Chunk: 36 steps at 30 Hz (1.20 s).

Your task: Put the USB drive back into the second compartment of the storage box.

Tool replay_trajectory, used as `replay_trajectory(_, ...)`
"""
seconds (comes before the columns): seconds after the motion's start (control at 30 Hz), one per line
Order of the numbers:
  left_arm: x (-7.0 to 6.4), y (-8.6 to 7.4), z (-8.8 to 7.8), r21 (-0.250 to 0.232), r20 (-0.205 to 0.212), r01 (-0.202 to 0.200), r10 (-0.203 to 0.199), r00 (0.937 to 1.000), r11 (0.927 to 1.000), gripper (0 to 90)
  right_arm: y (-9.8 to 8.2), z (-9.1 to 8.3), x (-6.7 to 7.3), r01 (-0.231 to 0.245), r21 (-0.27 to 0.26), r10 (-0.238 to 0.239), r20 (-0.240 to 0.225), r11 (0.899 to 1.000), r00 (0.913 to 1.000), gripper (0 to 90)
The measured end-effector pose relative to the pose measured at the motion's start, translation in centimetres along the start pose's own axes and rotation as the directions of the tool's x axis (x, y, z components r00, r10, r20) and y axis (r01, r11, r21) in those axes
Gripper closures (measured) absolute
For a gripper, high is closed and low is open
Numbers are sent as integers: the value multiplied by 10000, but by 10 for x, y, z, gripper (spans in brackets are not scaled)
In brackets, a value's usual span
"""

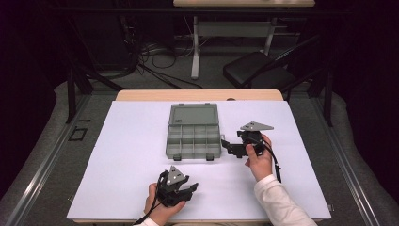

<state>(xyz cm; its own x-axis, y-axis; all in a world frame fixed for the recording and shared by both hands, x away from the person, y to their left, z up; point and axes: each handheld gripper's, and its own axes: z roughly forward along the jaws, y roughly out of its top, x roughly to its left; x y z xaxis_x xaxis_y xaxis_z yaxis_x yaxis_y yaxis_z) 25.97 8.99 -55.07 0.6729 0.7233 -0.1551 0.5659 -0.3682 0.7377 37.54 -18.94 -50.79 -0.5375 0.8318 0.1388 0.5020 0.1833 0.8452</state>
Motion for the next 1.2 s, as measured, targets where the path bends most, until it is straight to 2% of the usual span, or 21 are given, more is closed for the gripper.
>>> replay_trajectory(0.07,-2,0,0,-14,-8,33,-33,10000,10000,574,0,0,0,2,2,-2,-6,10000,10000,211)
replay_trajectory(0.2,-7,-1,0,-130,-116,-242,240,9996,9996,598,0,1,0,-1,27,1,11,10000,10000,211)
replay_trajectory(0.3,-9,-1,2,-91,-239,-439,437,9988,9990,615,0,1,0,15,43,-15,8,10000,10000,211)
replay_trajectory(0.47,-12,-3,4,61,-333,-542,544,9980,9985,667,-1,1,0,40,42,-40,-2,10000,10000,211)
replay_trajectory(0.67,-14,-4,6,159,-454,-453,460,9979,9988,706,-1,2,0,13,82,-13,-3,10000,10000,211)
replay_trajectory(0.77,-14,-5,8,283,-512,-561,575,9970,9980,726,-1,2,0,14,102,-14,6,9999,10000,211)
replay_trajectory(1.0,-15,-7,13,477,-663,-543,574,9961,9974,745,-2,3,0,17,121,-17,-3,9999,10000,211)
replay_trajectory(1.1,-15,-8,13,414,-738,-518,548,9958,9978,754,-2,3,-1,3,141,-3,3,9999,10000,211)
replay_trajectory(1.2,-16,-9,13,426,-773,-657,688,9946,9969,758,-2,3,-2,32,157,-33,17,9999,10000,211)
